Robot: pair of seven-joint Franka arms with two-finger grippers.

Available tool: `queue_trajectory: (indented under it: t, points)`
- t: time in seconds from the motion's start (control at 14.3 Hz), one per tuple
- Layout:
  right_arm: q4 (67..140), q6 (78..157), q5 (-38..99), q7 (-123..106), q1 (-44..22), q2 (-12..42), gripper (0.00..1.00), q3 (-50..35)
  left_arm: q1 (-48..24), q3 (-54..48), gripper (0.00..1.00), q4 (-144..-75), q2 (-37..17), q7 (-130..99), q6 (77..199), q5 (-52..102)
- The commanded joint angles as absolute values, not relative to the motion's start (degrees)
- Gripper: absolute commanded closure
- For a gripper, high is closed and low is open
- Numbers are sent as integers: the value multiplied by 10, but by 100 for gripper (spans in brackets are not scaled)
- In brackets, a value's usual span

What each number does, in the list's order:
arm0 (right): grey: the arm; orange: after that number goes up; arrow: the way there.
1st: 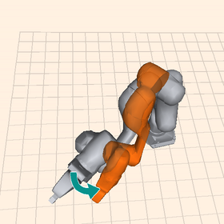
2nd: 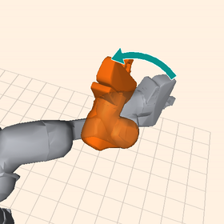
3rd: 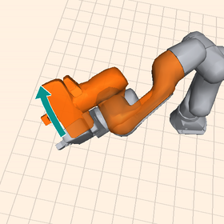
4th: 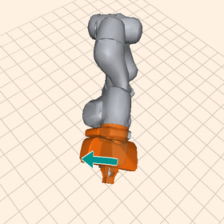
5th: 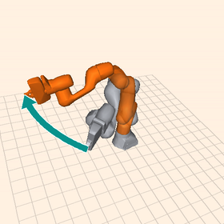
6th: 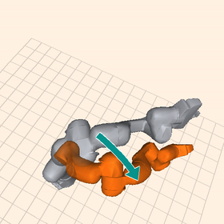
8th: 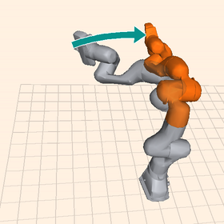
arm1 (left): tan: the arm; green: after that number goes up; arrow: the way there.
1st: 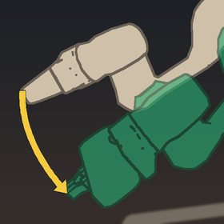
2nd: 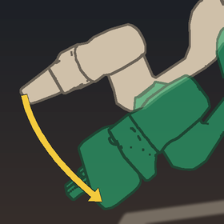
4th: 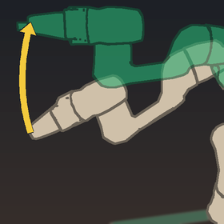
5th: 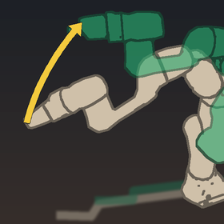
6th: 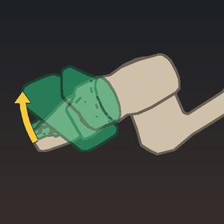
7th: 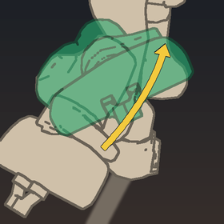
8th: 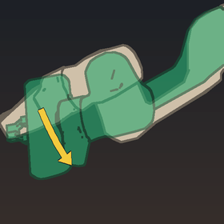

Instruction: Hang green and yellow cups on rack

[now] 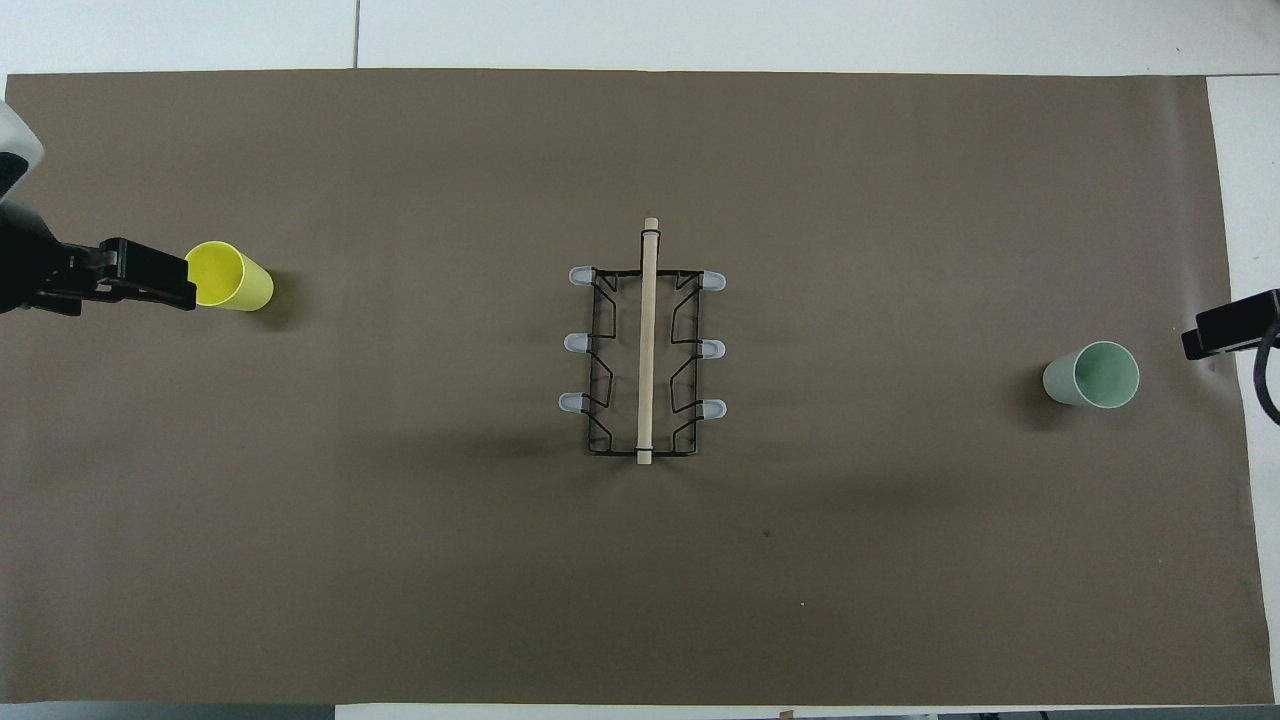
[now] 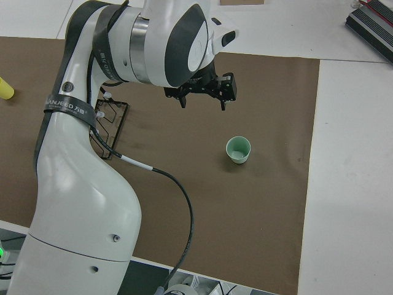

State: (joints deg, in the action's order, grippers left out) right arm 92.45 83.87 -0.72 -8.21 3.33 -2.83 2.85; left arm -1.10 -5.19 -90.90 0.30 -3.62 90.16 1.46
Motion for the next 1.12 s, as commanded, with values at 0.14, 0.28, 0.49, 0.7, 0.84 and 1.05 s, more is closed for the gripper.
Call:
queue_trajectory:
  t: [0.14,0.28,0.49,0.7,0.84,1.05]
  points:
    - [917,842,1,-72,35,-23,0,26,-8,-51,0,-928,20,-31,909,9]
    - [920,842,1,-69,35,-25,0,26,-8,-51,0,-930,20,-31,906,9]
    - [924,842,3,-70,40,-27,0,26,3,-50,0,-946,29,-48,909,7]
    - [926,839,3,-72,33,-29,0,26,23,-51,0,-950,30,-178,910,8]
    - [926,838,4,-73,31,-29,0,24,53,-51,0,-954,28,-198,903,15]
    - [928,831,4,-75,32,-31,0,22,110,-50,0,-949,5,-209,902,73]
